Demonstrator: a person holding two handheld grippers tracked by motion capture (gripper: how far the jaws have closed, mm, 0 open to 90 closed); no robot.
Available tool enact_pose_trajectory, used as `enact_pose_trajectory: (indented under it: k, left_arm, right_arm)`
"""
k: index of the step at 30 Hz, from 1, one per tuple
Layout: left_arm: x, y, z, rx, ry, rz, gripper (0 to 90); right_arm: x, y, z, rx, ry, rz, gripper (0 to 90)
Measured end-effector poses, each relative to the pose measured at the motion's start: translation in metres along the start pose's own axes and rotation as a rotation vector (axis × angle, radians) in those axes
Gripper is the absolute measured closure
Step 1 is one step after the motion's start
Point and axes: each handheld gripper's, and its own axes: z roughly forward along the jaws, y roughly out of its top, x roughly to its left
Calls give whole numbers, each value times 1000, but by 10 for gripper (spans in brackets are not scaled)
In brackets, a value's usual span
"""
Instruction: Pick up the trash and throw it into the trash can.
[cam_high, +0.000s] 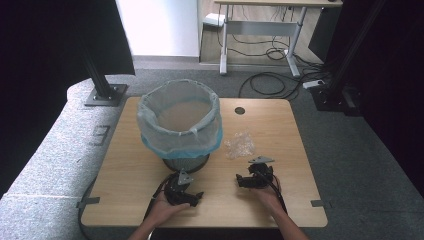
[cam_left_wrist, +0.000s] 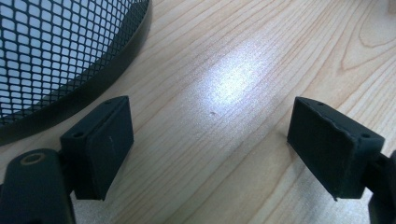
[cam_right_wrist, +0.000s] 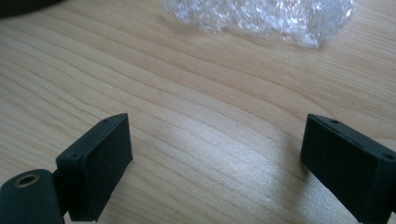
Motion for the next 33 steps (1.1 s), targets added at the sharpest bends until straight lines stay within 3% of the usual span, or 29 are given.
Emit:
enact_pose_trajectory:
  k: [5, 10, 15, 33]
  left_arm:
    - [0, 0, 0, 1, 1, 0, 146]
    - [1, 1, 1, 1, -1, 2, 146]
    - [1, 1, 1, 1, -2, 3, 146]
    - [2, 2, 2, 1, -1, 2, 146]
  right_arm:
    - [-2, 2, -10, -43, -6, -1, 113]
    - [-10, 0, -15, -50, -23, 27, 122]
    - [-17, -1, -24, -90, -63, 46, 133]
    - [-36, 0, -26, -104, -137, 85, 144]
